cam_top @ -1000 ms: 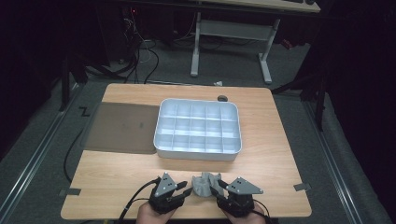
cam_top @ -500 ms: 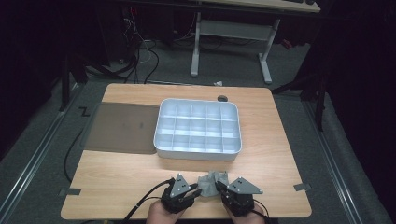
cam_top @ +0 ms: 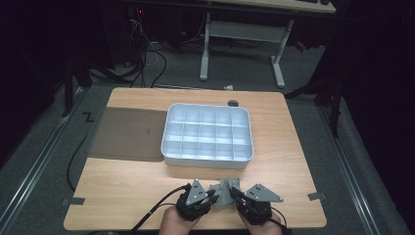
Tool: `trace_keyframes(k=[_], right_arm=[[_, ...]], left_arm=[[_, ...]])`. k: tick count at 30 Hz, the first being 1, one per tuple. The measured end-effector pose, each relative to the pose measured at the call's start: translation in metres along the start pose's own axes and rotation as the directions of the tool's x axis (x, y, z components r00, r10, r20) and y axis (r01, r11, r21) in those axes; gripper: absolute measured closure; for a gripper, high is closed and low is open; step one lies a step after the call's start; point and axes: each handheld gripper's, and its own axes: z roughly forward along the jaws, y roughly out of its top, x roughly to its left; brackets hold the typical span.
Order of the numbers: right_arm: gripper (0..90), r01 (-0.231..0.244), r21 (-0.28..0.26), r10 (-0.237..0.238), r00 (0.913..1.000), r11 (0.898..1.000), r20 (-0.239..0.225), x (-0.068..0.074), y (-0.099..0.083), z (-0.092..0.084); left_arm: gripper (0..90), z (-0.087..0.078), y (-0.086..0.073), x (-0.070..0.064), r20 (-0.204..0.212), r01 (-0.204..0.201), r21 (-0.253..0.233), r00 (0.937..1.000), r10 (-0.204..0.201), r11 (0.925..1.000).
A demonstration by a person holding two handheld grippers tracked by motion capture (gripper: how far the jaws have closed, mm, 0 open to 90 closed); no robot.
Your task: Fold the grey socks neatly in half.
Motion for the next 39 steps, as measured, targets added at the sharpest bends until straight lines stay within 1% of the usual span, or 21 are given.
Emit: trace_keyframes(k=[2, 4, 7, 9, 11, 13, 15, 17, 19, 20, 21, 22, 25, 27, 28, 29, 33, 34, 35, 37, 39], right_arm=[[87.4, -0.002, -0.001, 0.002, 1.0, 1.0, -0.006, 0.0, 0.0, 0.0], [87.5, -0.007, -0.003, 0.007, 0.9996, 1.0, -0.027, 0.0, 0.0, 0.0], [87.5, -0.013, -0.005, 0.013, 0.9988, 1.0, -0.048, 0.001, 0.0, 0.001], [87.5, -0.02, -0.015, 0.018, 0.9957, 1.0, -0.09, 0.005, 0.001, 0.003], [87.5, -0.024, -0.015, 0.022, 0.993, 1.0, -0.116, 0.008, 0.001, 0.004], [87.4, -0.024, -0.013, 0.022, 0.9923, 1.0, -0.122, 0.009, -0.001, 0.006], [87.4, -0.036, -0.009, 0.035, 0.9915, 0.999, -0.125, 0.008, -0.003, 0.008], [87.4, -0.046, -0.011, 0.045, 0.9913, 0.999, -0.124, 0.005, -0.005, 0.009], [87.4, -0.045, -0.01, 0.043, 0.9912, 0.999, -0.125, 0.005, -0.005, 0.009], [87.4, -0.043, -0.008, 0.042, 0.9912, 0.999, -0.125, 0.006, -0.004, 0.009], [87.4, -0.036, -0.007, 0.035, 0.9914, 0.999, -0.126, 0.007, -0.003, 0.009], [87.4, -0.032, -0.007, 0.031, 0.9911, 0.999, -0.13, 0.007, -0.003, 0.01], [87.4, -0.017, -0.003, 0.016, 0.9909, 1.0, -0.133, 0.011, -0.001, 0.013], [87.3, -0.019, 0.002, 0.019, 0.9904, 1.0, -0.137, 0.012, -0.001, 0.013], [87.3, -0.014, 0.012, 0.016, 0.9895, 1.0, -0.143, 0.012, -0.002, 0.015], [87.3, 0.001, 0.038, 0.005, 0.9868, 0.999, -0.162, 0.014, -0.006, 0.02], [85.9, -0.001, 0.09, 0.017, 0.9838, 0.996, -0.179, 0.011, -0.015, 0.028], [85.9, -0.001, 0.09, 0.017, 0.9838, 0.996, -0.179, 0.011, -0.015, 0.028], [78.9, -0.014, 0.1, 0.034, 0.979, 0.995, -0.201, 0.01, -0.019, 0.029], [76.2, -0.018, 0.073, 0.033, 0.9756, 0.997, -0.217, 0.01, -0.017, 0.024], [73.3, -0.02, 0.032, 0.026, 0.9765, 0.999, -0.214, 0.01, -0.01, 0.014]], left_arm=[[78.8, 0.003, 0.0, 0.0, 0.001, -0.003, 0.01, 1.0, 0.002, 0.9999], [79.7, 0.014, -0.001, -0.002, 0.007, -0.014, 0.052, 0.9999, 0.014, 0.9986], [80.0, 0.015, -0.001, -0.003, 0.006, -0.015, 0.055, 0.9999, 0.015, 0.9984], [80.1, 0.016, 0.0, -0.002, 0.012, -0.01, 0.056, 0.9999, 0.009, 0.9984], [80.0, 0.017, 0.0, -0.002, 0.015, -0.004, 0.055, 0.9999, 0.003, 0.9985], [79.0, 0.016, 0.0, -0.001, 0.018, -0.002, 0.053, 0.9998, 0.001, 0.9986], [75.7, 0.008, -0.001, 0.003, 0.029, 0.03, 0.027, 0.9991, -0.03, 0.9992], [73.3, -0.011, -0.004, 0.009, 0.015, 0.037, -0.012, 0.9992, -0.037, 0.9992], [73.9, -0.02, -0.007, 0.017, 0.011, 0.062, -0.001, 0.998, -0.062, 0.9981], [74.0, -0.02, -0.009, 0.021, 0.024, 0.084, 0.024, 0.9961, -0.085, 0.9962], [74.5, -0.018, -0.01, 0.022, 0.028, 0.086, 0.043, 0.9958, -0.088, 0.9953], [75.1, -0.013, -0.011, 0.021, 0.031, 0.08, 0.067, 0.9961, -0.083, 0.9945], [77.5, 0.0, -0.012, 0.016, 0.034, 0.056, 0.109, 0.9976, -0.06, 0.9925], [78.7, 0.002, -0.01, 0.014, 0.03, 0.045, 0.114, 0.9984, -0.048, 0.9925], [78.7, 0.003, -0.009, 0.014, 0.038, 0.044, 0.108, 0.9981, -0.049, 0.9932], [79.3, 0.005, -0.009, 0.013, 0.036, 0.043, 0.116, 0.9982, -0.048, 0.9923], [79.6, 0.004, -0.009, 0.014, 0.035, 0.049, 0.114, 0.998, -0.053, 0.9923], [79.7, 0.004, -0.009, 0.014, 0.035, 0.049, 0.114, 0.998, -0.053, 0.9923], [79.8, 0.005, -0.009, 0.014, 0.033, 0.049, 0.115, 0.998, -0.054, 0.9922], [79.8, 0.005, -0.008, 0.014, 0.032, 0.049, 0.114, 0.9981, -0.053, 0.9922], [79.7, 0.005, -0.008, 0.014, 0.031, 0.047, 0.114, 0.9982, -0.051, 0.9924]])
